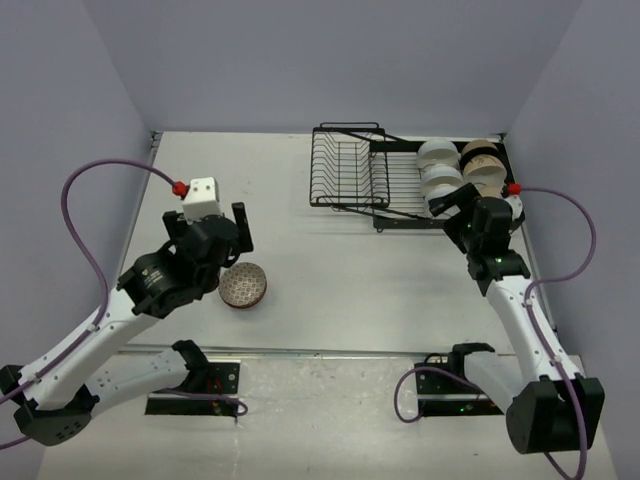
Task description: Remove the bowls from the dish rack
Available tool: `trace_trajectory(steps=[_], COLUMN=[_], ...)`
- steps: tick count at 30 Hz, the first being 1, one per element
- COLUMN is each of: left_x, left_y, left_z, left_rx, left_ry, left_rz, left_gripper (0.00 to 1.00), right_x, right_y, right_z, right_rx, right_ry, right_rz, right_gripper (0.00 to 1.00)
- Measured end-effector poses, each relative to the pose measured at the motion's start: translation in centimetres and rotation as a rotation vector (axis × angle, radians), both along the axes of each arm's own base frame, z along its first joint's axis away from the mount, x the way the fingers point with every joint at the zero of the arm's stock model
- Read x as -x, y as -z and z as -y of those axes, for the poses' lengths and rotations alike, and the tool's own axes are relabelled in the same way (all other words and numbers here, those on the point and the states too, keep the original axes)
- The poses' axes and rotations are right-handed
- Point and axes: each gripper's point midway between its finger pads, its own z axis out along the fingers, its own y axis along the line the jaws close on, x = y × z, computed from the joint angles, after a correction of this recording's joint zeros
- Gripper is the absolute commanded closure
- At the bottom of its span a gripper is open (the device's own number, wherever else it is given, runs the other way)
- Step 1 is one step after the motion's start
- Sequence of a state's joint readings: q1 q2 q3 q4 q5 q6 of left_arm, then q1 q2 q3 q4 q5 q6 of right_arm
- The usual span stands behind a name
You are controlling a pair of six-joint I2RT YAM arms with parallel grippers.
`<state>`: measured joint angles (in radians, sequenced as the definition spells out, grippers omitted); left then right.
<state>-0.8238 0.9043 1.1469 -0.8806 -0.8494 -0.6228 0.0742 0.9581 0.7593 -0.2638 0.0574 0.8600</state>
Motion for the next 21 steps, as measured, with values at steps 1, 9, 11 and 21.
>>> trace_trajectory(steps=[1, 9, 11, 21], left_x=[0.1, 0.6, 0.5, 0.7], left_y=[0.3, 3.3, 3.9, 4.9], left_z=[-0.2, -0.7, -0.5, 0.4], left_rx=[-0.011, -0.057, -0.061, -0.04], left_ry=[0.002, 0.025, 0.042, 0.121], left_rz=[-0.001, -0.033, -0.046, -0.052], left_gripper=[0.0, 0.0, 0.0, 0.0], right_x=[-0.6, -3.9, -4.9, -8.5], right_y=[0.3, 2.2, 2.8, 6.7], right_z=[0.8, 3.5, 4.5, 5.8], right_rx=[-0.019, -0.123, -0.14, -0.23], right_ry=[0.048, 0.216, 0.248, 0.288], right_rz=[0.007, 0.086, 0.098, 0.077], right_gripper=[0.03, 0.09, 0.16, 0.35])
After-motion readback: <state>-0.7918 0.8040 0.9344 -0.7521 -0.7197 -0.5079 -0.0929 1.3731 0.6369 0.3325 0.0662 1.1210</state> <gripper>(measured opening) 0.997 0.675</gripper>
